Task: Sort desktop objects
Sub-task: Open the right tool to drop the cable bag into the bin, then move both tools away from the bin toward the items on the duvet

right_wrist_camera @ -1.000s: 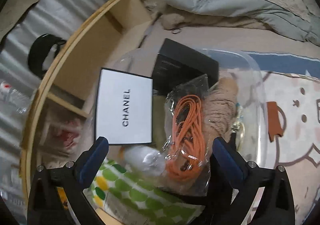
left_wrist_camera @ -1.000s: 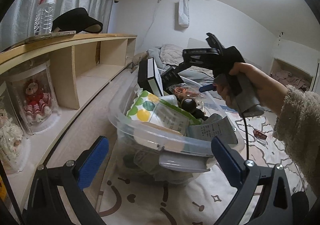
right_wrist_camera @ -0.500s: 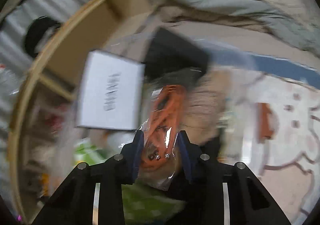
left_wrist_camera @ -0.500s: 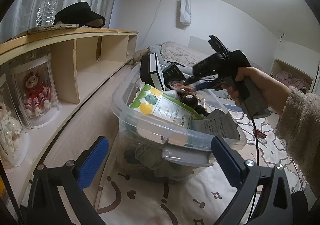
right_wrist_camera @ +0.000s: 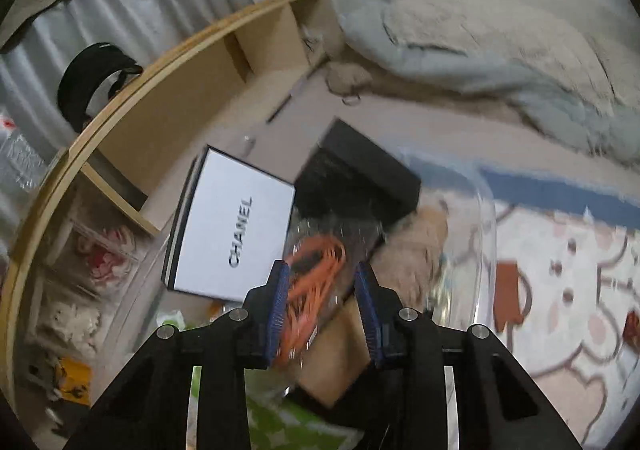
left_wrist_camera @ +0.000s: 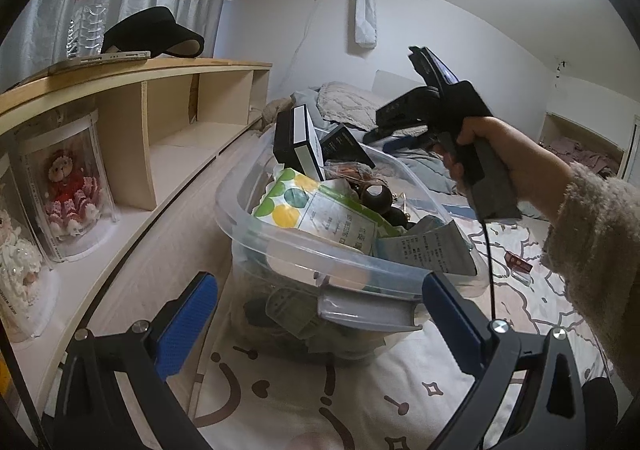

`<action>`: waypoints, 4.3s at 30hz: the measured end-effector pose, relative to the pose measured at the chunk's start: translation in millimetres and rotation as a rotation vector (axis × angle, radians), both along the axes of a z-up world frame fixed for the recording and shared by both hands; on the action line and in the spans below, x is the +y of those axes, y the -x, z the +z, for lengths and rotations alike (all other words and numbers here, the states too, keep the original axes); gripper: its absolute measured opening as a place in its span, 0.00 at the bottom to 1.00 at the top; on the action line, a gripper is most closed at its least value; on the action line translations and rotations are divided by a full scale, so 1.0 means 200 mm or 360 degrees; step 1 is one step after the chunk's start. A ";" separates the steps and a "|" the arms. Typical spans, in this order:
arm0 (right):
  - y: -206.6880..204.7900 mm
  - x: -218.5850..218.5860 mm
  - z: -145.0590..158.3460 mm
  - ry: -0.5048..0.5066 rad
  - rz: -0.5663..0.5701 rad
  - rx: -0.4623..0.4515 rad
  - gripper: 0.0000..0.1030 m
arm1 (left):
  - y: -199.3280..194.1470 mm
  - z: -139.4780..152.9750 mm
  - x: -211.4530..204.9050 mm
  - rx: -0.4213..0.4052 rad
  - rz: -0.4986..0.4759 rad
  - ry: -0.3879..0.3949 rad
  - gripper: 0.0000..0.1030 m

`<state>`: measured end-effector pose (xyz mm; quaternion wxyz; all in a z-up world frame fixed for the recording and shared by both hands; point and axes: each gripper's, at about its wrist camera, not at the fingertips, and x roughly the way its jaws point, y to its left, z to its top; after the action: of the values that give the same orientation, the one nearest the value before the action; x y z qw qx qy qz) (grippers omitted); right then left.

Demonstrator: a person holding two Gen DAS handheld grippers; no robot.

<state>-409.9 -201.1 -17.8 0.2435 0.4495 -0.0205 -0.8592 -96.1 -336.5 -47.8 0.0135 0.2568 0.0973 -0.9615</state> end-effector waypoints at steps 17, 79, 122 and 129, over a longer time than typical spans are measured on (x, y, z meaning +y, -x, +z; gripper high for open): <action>0.09 -0.05 -0.26 -0.0530 0.0233 0.0078 0.00 | 0.04 -0.06 0.02 -0.0054 -0.0008 -0.0004 1.00; -1.47 1.10 0.60 0.0151 0.0381 0.0863 1.00 | -0.46 0.63 0.79 0.0207 0.0060 0.0220 1.00; -1.88 2.22 0.78 -0.0008 -0.0240 0.1049 1.00 | -0.34 0.99 1.46 0.0281 -0.0322 0.0210 1.00; -1.57 2.28 0.62 0.0048 -0.0339 0.1055 1.00 | -0.11 0.87 1.49 0.0257 -0.0271 0.0209 1.00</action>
<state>-94.9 254.2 105.9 0.1523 0.1378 0.0002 -0.9787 -74.4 -38.2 126.1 -0.0594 0.1846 0.0127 -0.9809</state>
